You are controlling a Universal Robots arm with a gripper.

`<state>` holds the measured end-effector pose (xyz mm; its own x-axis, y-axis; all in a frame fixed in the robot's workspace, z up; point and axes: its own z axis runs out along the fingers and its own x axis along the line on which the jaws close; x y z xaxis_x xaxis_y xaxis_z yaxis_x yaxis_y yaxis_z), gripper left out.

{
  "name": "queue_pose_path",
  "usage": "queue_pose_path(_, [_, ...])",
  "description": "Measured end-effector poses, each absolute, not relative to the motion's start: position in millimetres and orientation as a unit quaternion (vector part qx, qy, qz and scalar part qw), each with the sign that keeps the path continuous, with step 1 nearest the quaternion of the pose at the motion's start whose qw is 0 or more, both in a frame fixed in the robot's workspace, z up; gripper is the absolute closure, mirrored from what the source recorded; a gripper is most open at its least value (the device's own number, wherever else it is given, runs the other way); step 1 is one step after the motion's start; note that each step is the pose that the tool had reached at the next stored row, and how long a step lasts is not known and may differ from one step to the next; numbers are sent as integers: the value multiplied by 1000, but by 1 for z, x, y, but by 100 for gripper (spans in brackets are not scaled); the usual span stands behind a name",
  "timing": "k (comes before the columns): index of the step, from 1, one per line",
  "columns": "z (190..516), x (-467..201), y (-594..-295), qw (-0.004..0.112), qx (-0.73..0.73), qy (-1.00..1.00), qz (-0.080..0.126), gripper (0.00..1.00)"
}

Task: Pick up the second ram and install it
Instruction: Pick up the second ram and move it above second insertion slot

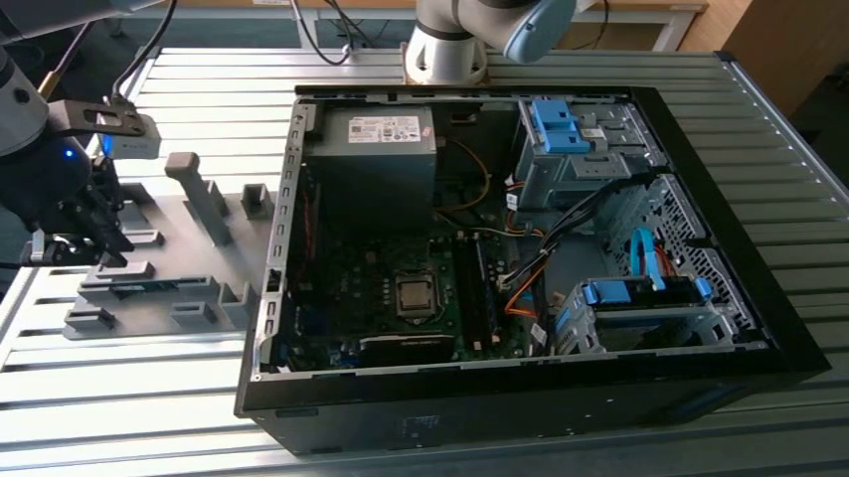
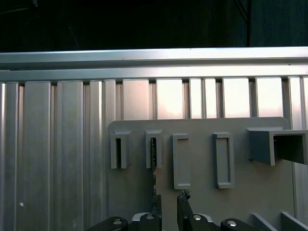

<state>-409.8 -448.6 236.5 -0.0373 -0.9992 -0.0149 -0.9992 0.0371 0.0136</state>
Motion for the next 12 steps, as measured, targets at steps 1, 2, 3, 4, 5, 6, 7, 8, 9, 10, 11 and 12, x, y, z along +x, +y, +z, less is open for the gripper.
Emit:
queue_pose_path(1, [236, -410, -449, 1, -694, 720, 10, 73])
queue_pose_path(2, [236, -410, -449, 1, -694, 720, 10, 73])
queue_pose_path(3, [236, -410, -450, 1, -694, 720, 10, 73])
queue_pose_path(4, [236, -410, -450, 1, -694, 720, 10, 73])
queue_pose_path(5, [236, -410, -450, 1, -694, 720, 10, 73])
queue_pose_path(6, [236, -410, -451, 1, -694, 720, 10, 73])
queue_pose_path(7, [236, -410, -451, 1, -694, 720, 10, 73])
queue_pose_path(8, [236, -410, -451, 0, -694, 719, 10, 73])
queue_pose_path(9, [235, -410, -451, 0, -696, 718, 10, 73])
queue_pose_path(10, [235, -410, -451, 0, -697, 717, 10, 73])
queue_pose_path(11, [234, -410, -452, 0, -698, 716, 10, 73])
queue_pose_path(12, [233, -410, -452, 0, -699, 715, 10, 73])
